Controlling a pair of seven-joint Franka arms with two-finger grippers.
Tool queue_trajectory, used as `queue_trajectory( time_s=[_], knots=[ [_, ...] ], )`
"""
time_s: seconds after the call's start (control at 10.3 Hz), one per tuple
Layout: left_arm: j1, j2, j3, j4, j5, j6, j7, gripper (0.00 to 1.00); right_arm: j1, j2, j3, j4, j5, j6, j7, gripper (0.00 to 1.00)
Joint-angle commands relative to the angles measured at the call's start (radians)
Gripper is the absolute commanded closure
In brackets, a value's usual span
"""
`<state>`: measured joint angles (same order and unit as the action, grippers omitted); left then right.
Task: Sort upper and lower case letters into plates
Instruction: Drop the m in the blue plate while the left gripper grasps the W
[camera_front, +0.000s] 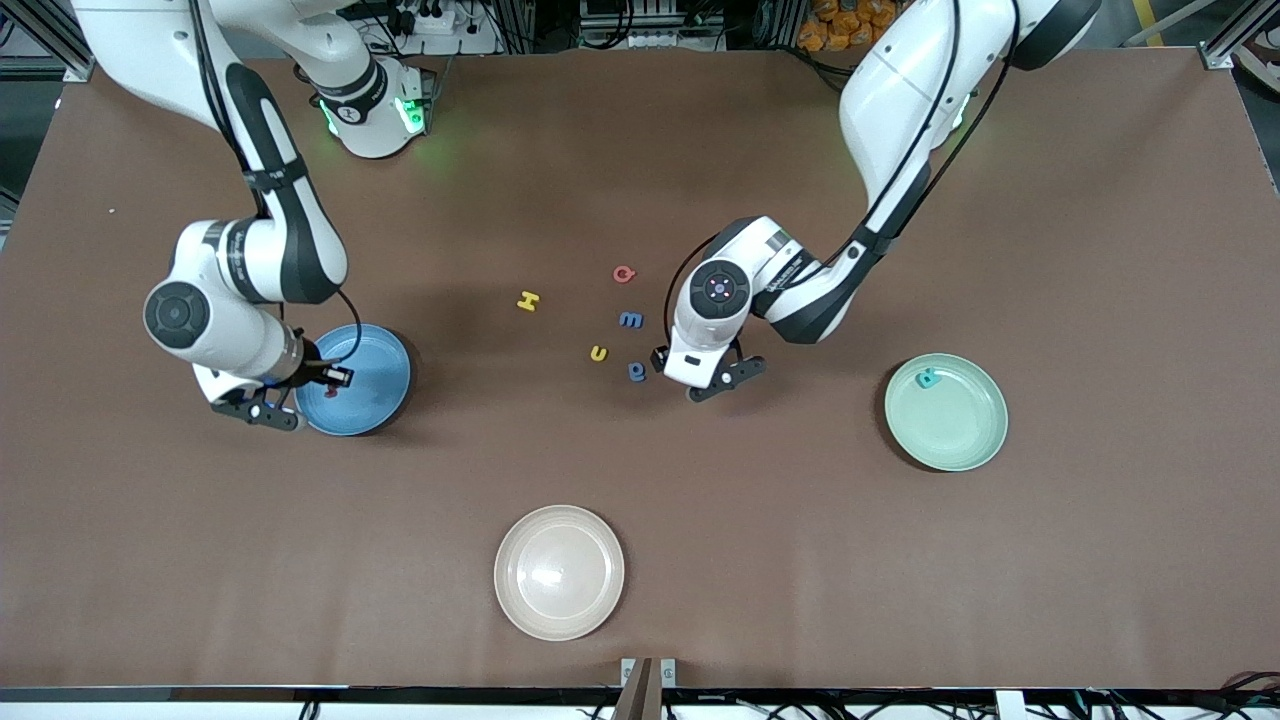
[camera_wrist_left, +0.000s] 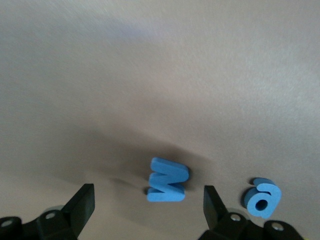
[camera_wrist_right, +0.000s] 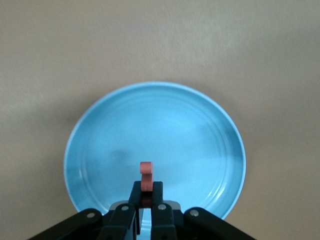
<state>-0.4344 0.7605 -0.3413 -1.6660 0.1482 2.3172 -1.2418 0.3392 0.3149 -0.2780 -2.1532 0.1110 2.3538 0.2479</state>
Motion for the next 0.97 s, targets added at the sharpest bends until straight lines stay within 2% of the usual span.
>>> queue_trajectory(
  time_s=[0.0, 0.1, 0.29, 0.48, 0.58, 0.87],
  knots=[
    [-0.023, 0.031, 0.013, 0.032, 0.047, 0.008, -0.053, 0.10, -0.012, -0.031, 0.010, -0.082, -0.013, 0.068, -0.007, 0.42],
    [-0.023, 0.037, 0.013, 0.043, 0.047, 0.008, -0.054, 0.17, -0.037, -0.034, 0.011, -0.079, -0.013, 0.055, -0.006, 0.00],
    [-0.027, 0.057, 0.028, 0.067, 0.047, 0.008, -0.053, 0.25, -0.045, -0.037, 0.011, -0.054, -0.013, 0.006, -0.007, 0.00],
    [-0.041, 0.069, 0.042, 0.087, 0.045, 0.008, -0.054, 0.39, -0.036, -0.025, 0.016, -0.008, -0.010, 0.005, -0.016, 0.00],
    [-0.041, 0.071, 0.044, 0.089, 0.045, 0.008, -0.054, 0.42, -0.034, -0.023, 0.017, 0.015, -0.008, 0.006, -0.010, 0.00],
    [-0.050, 0.072, 0.045, 0.089, 0.045, 0.008, -0.068, 0.62, 0.030, -0.008, 0.017, 0.051, 0.007, 0.010, 0.065, 0.00]
  ],
)
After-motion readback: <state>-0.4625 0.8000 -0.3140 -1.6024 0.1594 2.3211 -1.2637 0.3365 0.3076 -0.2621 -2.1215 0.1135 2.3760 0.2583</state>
